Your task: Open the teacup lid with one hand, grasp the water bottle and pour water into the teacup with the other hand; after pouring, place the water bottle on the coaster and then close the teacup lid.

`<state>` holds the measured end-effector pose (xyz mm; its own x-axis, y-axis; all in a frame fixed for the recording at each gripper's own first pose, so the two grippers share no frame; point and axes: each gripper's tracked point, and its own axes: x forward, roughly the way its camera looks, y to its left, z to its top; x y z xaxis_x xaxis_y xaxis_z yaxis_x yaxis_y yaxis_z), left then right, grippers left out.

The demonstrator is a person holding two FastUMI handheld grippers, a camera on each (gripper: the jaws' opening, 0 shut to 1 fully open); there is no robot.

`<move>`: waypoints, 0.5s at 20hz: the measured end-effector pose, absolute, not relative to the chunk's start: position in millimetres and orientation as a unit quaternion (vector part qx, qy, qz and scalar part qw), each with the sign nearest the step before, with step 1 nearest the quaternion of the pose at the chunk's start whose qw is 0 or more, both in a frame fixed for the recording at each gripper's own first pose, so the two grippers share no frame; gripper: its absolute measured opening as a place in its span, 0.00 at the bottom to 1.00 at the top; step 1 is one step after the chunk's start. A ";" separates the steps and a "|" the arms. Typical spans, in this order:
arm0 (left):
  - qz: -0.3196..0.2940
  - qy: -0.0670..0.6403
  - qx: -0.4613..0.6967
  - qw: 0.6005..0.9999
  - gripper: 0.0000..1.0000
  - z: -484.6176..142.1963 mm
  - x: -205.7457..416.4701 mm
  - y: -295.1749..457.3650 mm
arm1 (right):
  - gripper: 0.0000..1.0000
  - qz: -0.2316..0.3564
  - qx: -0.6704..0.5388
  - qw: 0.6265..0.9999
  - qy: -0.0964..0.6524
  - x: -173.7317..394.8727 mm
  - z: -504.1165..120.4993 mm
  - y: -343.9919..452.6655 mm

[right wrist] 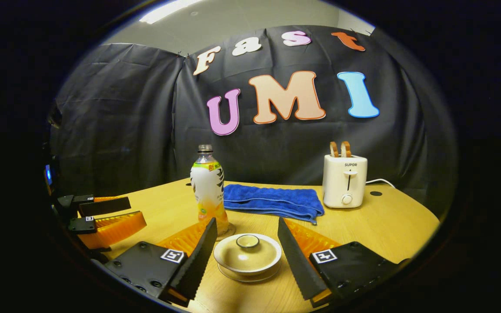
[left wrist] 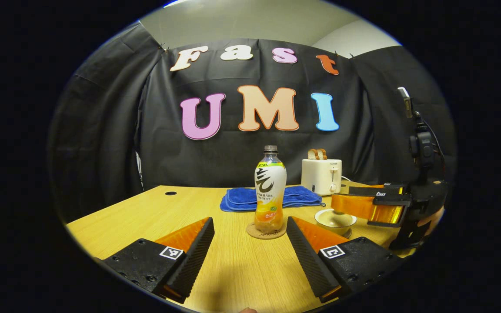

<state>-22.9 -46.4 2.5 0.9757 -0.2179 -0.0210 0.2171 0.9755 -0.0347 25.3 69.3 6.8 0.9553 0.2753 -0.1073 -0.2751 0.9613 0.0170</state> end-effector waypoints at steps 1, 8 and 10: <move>-0.108 0.012 -0.016 0.994 0.98 1.5 -23.4 -45.8 | 0.93 0.134 -0.003 0.990 0.051 21.5 8.9 64.9; -0.102 0.012 -0.004 0.995 0.98 -4.9 -29.7 -44.1 | 0.92 0.086 0.005 0.995 0.047 -7.6 8.0 15.6; -0.101 0.008 -0.003 0.995 0.98 -3.9 -32.1 -42.6 | 0.94 0.067 0.009 0.997 0.045 -13.1 7.0 -4.5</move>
<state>-32.1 -42.6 -3.9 0.9796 -0.2003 -0.0154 0.2002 0.9797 -0.0086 -13.1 -4.5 7.0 0.9872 0.1336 -0.0875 -0.1319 0.9910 0.0247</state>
